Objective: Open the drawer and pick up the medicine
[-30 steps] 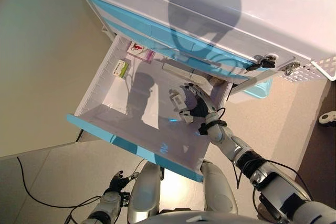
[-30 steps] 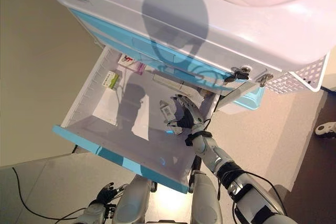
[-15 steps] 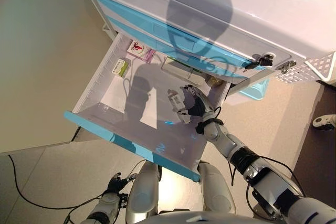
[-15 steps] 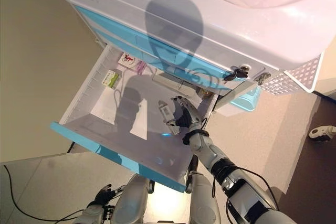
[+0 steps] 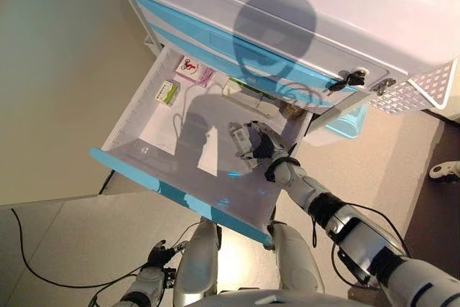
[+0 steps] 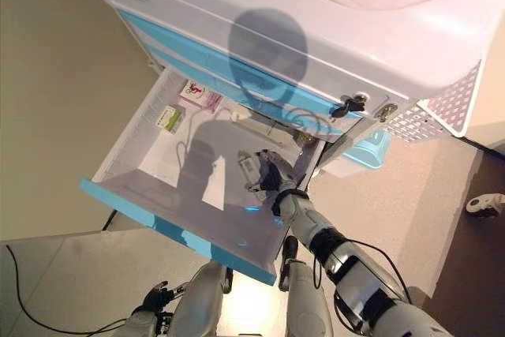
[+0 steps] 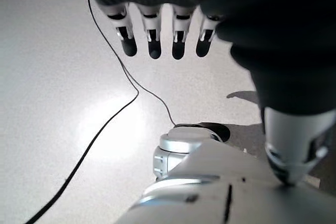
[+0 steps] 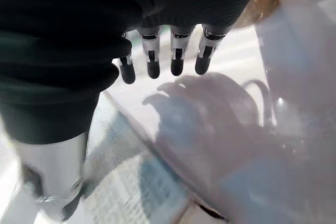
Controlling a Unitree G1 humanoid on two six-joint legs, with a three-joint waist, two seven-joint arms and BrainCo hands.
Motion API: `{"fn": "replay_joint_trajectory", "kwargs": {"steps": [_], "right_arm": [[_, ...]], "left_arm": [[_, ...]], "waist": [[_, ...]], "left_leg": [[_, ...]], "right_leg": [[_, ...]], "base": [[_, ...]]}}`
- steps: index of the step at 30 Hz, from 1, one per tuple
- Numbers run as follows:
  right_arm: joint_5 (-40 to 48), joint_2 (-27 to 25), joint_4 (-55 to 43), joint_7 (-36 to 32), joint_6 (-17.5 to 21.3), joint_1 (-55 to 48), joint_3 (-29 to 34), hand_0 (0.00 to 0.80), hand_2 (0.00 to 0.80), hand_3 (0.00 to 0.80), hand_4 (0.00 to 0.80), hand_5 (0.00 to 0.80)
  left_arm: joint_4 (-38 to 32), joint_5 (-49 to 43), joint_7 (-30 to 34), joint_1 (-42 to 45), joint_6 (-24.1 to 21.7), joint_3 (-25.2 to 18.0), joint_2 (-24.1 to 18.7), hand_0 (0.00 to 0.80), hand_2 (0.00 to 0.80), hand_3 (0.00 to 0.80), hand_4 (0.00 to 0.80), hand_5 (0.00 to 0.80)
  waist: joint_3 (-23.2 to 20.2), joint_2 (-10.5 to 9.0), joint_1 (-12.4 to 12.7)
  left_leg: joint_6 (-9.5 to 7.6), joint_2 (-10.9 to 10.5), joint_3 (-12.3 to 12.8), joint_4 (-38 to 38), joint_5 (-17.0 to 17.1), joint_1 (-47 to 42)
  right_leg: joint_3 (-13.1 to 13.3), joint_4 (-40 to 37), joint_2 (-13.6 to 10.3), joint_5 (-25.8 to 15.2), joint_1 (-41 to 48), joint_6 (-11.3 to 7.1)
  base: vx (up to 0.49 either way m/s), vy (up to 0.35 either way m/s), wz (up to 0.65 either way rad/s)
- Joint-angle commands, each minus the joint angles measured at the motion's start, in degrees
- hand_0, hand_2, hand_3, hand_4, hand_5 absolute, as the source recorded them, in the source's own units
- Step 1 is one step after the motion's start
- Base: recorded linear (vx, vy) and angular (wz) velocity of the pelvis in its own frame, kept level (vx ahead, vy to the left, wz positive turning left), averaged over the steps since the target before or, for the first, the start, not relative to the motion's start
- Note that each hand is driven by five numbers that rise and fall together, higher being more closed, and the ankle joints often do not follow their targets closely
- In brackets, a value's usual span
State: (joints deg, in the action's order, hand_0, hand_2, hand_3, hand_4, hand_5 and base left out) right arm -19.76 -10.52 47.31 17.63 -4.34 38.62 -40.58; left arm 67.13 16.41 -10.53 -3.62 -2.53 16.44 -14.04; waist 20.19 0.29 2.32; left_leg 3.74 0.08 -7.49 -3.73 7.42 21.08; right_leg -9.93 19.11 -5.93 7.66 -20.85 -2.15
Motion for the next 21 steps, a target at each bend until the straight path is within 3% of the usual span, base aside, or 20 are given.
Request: {"fn": "replay_joint_trajectory", "kwargs": {"steps": [1, 3, 4, 5, 6, 7, 9, 10, 11, 21], "right_arm": [[-1.83, 4.78, 5.48, -2.07, -0.43, 1.87, -3.55, 0.000, 0.000, 0.000, 0.000, 0.000], [-2.26, 5.44, 7.30, -3.25, -0.93, 3.44, -4.36, 0.000, 0.000, 0.000, 0.000, 0.000], [-1.56, 6.32, 8.67, -3.64, -1.12, 4.33, -4.57, 0.201, 0.201, 0.201, 0.201, 0.201], [-1.56, 6.31, 8.68, -3.64, -1.11, 4.36, -4.56, 0.251, 0.251, 0.251, 0.251, 0.251], [-1.57, 6.54, 9.29, -3.97, -1.20, 4.76, -4.71, 0.414, 0.414, 0.414, 0.414, 0.414], [-1.58, 6.97, 9.84, -4.22, -1.35, 5.13, -4.99, 0.471, 0.471, 0.471, 0.471, 0.471], [-1.35, 7.65, 10.95, -4.48, -1.45, 6.17, -5.26, 0.690, 0.690, 0.690, 0.690, 0.690], [-2.75, 3.44, 14.48, -4.89, -0.57, 8.48, -3.32, 0.747, 0.747, 0.747, 0.747, 0.747], [-2.75, 3.44, 14.49, -4.89, -0.56, 8.49, -3.32, 0.800, 0.800, 0.800, 0.800, 0.800], [-6.40, 2.55, 16.37, -4.50, -0.50, 9.37, -3.48, 0.800, 0.800, 0.800, 0.800, 0.800]], "left_arm": [[2.19, -1.66, 0.96, -1.98, 1.06, 1.01, 0.15, 0.000, 0.000, 0.000, 0.000, 0.000], [2.25, -1.62, 1.27, -2.51, 1.12, 1.33, -0.29, 0.000, 0.000, 0.000, 0.000, 0.000], [2.42, -1.62, 1.66, -2.91, 1.35, 1.65, -0.55, 0.000, 0.000, 0.000, 0.000, 0.000], [2.42, -1.62, 1.66, -2.94, 1.35, 1.65, -0.55, 0.000, 0.000, 0.000, 0.000, 0.000], [2.45, -1.57, 1.70, -3.10, 1.42, 1.73, -0.71, 0.000, 0.000, 0.000, 0.000, 0.000], [2.50, -1.48, 1.73, -3.22, 1.50, 1.90, -0.77, 0.000, 0.000, 0.000, 0.000, 0.000], [2.72, -1.37, 1.86, -3.52, 1.54, 2.02, -0.97, 0.000, 0.000, 0.000, 0.000, 0.000], [3.22, -2.17, 3.19, -3.65, 1.42, 1.97, -0.54, 0.000, 0.000, 0.000, 0.000, 0.000], [3.22, -2.17, 3.19, -3.66, 1.41, 1.97, -0.53, 0.000, 0.000, 0.000, 0.000, 0.000], [2.36, -1.54, 3.97, -2.74, 0.51, 3.10, -0.02, 0.000, 0.000, 0.000, 0.000, 0.000]], "waist": [[2.65, -1.27, 1.50], [2.53, -1.25, 1.90], [2.59, -1.19, 2.36], [2.46, -1.17, 2.31], [2.40, -1.17, 2.50], [2.50, -1.16, 2.71], [2.31, -1.06, 3.13], [2.32, -0.89, 3.30], [2.34, -0.88, 3.30], [2.04, 0.27, 4.54]], "left_leg": [[-2.69, -4.56, -0.72, -1.91, -3.77, -0.27], [-2.63, -4.64, -1.31, -1.72, -3.43, 0.09], [-2.60, -4.78, -1.97, -1.55, -3.34, -0.05], [-2.61, -4.79, -2.03, -1.49, -3.18, 0.13], [-2.61, -4.89, -2.32, -1.40, -3.15, 0.10], [-2.59, -4.91, -2.54, -1.40, -3.27, -0.07], [-2.59, -5.11, -3.10, -1.44, -3.01, 0.21], [-2.62, -5.32, -3.52, -1.76, -3.12, 0.28], [-2.62, -5.32, -3.52, -1.77, -3.13, 0.27], [-2.84, -5.91, -4.31, -1.86, -3.16, 0.34]], "right_leg": [[1.06, -9.34, -2.20, -8.56, 2.11, -3.32], [0.77, -9.33, -2.23, -8.55, 2.02, -3.23], [0.41, -9.06, -2.37, -8.21, 2.25, -3.18], [0.35, -9.19, -2.38, -8.38, 2.12, -3.19], [0.16, -9.16, -2.43, -8.32, 2.17, -3.15], [-0.03, -9.05, -2.50, -8.10, 2.43, -3.09], [-0.34, -8.96, -2.57, -8.11, 2.29, -3.04], [-0.69, -8.53, -2.79, -7.77, 2.42, -2.92], [-0.70, -8.53, -2.79, -7.76, 2.43, -2.92], [-0.92, -8.32, -3.18, -7.74, 2.50, -3.01]], "base": [[-0.009, -0.025, 0.17], [-0.011, -0.038, 0.11], [-0.008, -0.031, 0.10], [-0.003, -0.023, 0.19], [-0.002, -0.020, 0.19], [0.000, -0.028, 0.20], [0.003, -0.012, 0.11], [0.007, -0.001, 0.10], [0.006, 0.003, 0.13], [-0.007, 0.014, 0.13]]}}
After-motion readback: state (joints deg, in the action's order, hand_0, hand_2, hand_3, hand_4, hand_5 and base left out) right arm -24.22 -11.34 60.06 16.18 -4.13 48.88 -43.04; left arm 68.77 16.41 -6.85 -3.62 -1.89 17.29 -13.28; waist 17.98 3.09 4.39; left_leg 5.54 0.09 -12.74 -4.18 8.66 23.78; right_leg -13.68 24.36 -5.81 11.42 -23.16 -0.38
